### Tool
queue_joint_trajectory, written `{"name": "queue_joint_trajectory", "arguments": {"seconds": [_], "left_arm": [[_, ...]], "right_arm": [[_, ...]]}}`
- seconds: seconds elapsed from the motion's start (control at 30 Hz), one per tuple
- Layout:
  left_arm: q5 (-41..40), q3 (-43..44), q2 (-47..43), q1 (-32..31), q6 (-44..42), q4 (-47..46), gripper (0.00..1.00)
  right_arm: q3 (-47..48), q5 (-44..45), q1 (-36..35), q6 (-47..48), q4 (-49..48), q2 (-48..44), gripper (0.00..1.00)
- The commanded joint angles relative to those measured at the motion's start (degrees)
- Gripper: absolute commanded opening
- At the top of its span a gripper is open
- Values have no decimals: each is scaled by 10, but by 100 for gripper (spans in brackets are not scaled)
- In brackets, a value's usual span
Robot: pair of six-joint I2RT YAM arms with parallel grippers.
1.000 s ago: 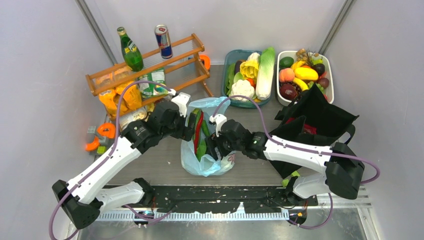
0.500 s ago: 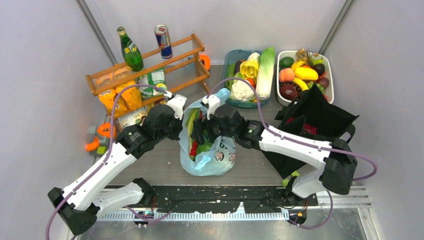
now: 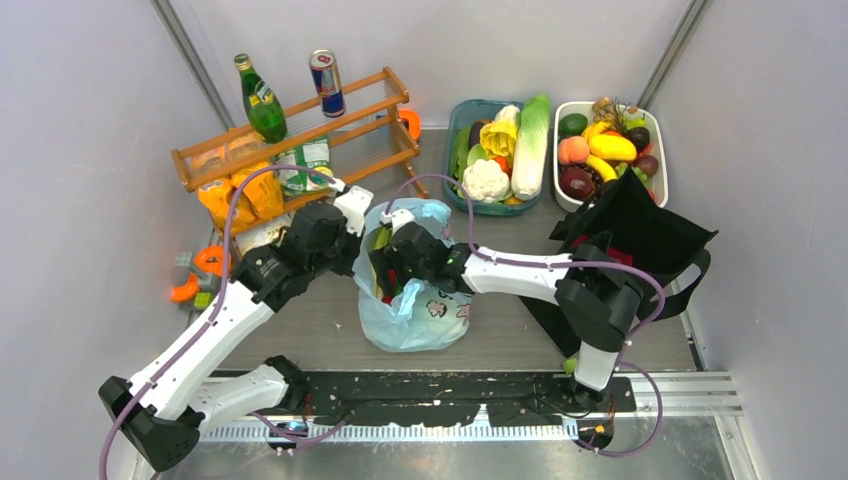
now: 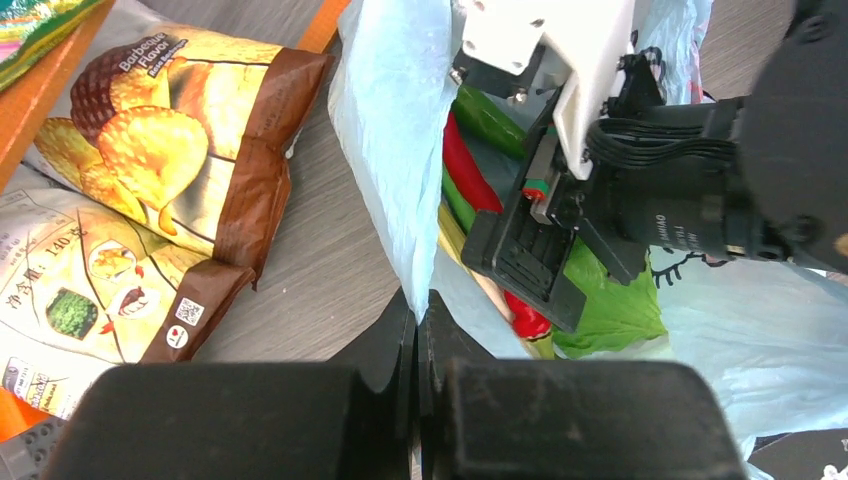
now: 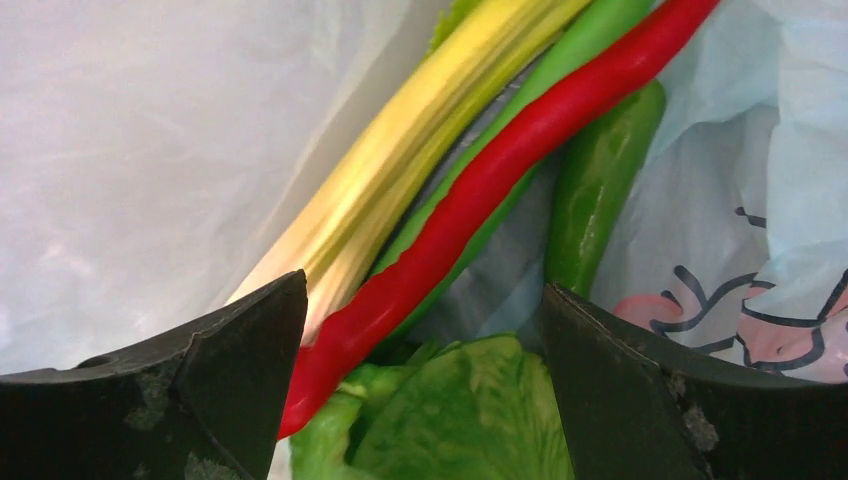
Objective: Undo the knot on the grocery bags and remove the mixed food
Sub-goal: Pick up the fake vegetable from the takeout bag.
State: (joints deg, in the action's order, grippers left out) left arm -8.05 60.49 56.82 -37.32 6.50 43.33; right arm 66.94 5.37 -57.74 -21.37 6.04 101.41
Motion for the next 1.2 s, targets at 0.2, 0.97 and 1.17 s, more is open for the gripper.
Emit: {"name": "queue_joint_trajectory", "arguments": {"seconds": [0.2, 0.97, 1.17], "left_arm": [[-21, -47, -49, 13, -23, -87, 0], [-38, -73, -48, 20, -20, -98, 0], [-62, -75, -50, 21, -16, -98, 0]], "right_arm": [[-3, 93, -1, -15, -53, 63, 86], [-128, 37, -1, 3, -169, -183, 5], [-187, -3, -1, 21, -217, -262, 5]]}}
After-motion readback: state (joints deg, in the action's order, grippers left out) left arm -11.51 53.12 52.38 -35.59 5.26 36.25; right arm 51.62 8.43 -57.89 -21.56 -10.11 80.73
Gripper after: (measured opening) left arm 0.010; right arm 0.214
